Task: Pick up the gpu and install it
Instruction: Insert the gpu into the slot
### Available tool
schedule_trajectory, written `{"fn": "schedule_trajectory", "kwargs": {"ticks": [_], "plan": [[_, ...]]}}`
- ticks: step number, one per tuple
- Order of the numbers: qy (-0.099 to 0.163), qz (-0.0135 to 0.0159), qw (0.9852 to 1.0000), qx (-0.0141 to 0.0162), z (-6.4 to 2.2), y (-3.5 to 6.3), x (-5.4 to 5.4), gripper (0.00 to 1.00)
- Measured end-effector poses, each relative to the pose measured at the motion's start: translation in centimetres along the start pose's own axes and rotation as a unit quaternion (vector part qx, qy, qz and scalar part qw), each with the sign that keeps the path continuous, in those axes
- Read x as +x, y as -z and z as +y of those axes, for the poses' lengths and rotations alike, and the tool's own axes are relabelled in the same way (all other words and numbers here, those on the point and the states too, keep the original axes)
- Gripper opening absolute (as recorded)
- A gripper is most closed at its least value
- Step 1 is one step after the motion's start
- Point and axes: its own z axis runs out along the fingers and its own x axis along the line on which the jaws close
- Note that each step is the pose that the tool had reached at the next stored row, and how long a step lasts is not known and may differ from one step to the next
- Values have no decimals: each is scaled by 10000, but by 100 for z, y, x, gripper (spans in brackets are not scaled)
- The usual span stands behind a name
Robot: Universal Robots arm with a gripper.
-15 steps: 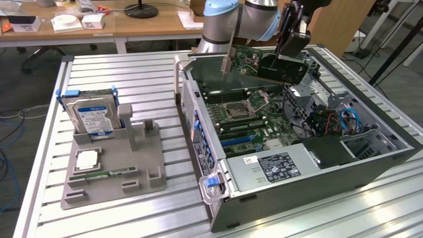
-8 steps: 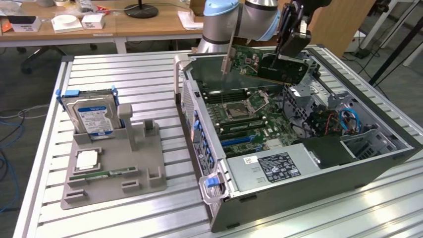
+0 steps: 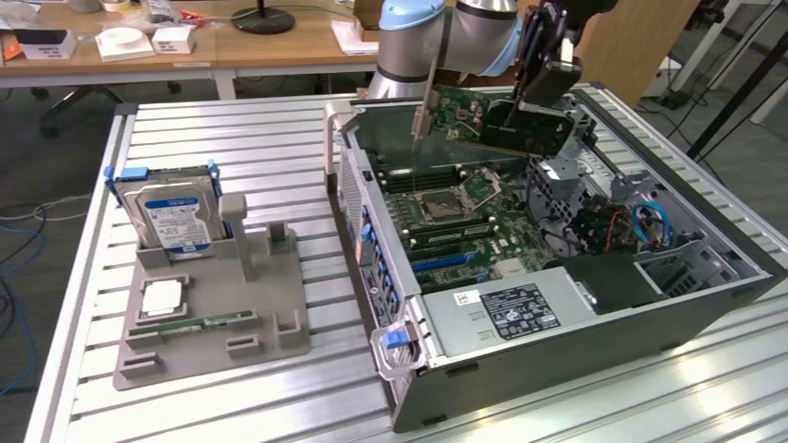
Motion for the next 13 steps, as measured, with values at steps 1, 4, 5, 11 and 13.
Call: {"fn": "schedule_trajectory", "kwargs": {"ticks": [1,4,5,11,13], "plan": [[32,1,10000,-1,0,0,0,26],[121,5,9999,-3,0,0,0,26],[150,6,9999,-4,0,0,0,26],[285,11,9996,-8,0,0,0,26],[324,13,9995,-9,0,0,0,26]]}}
